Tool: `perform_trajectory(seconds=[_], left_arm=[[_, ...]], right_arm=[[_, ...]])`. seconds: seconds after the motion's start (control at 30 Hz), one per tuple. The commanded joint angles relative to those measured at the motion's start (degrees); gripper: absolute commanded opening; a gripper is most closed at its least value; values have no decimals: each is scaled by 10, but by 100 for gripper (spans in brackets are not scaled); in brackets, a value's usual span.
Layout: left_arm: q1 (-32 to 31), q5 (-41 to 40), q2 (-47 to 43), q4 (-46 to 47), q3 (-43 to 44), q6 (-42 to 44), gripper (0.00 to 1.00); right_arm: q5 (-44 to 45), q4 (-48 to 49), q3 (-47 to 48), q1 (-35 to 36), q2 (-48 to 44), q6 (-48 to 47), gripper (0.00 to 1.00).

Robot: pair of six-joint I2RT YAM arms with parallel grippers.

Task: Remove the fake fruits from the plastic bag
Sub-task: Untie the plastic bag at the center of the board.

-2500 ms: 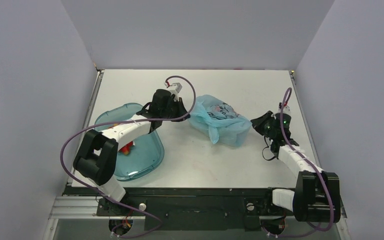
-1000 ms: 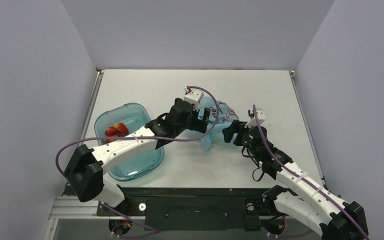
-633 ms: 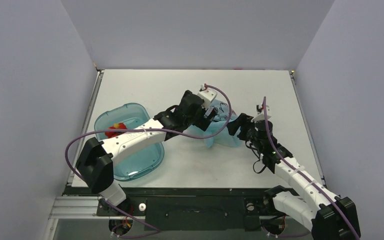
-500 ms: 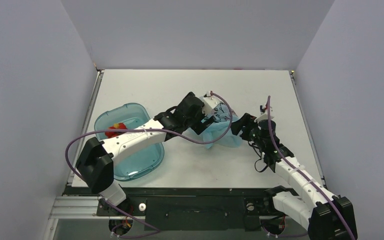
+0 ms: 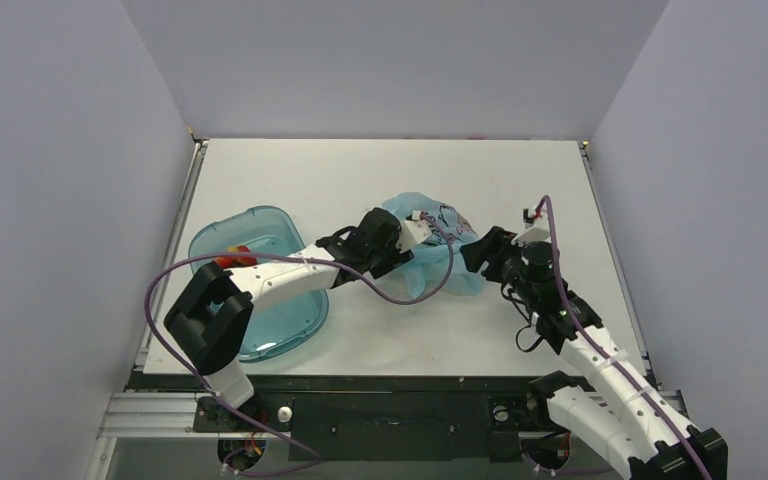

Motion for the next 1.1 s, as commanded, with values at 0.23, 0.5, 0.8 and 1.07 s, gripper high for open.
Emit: perform_trajectory(seconds=[0.23, 0.5, 0.8, 1.07], left_arm=[[14, 42, -7, 69, 14, -123, 0], [19, 189, -7, 63, 19, -271, 0], [-3, 300, 28, 101, 25, -412, 0], [-45, 284, 36, 106, 23, -410, 0]], right_arm=[[123, 8, -8, 131, -28, 148, 59], [126, 82, -39, 127, 19, 282, 66], [190, 84, -44, 117, 63, 382, 61], [202, 85, -66, 60, 38, 447, 55]])
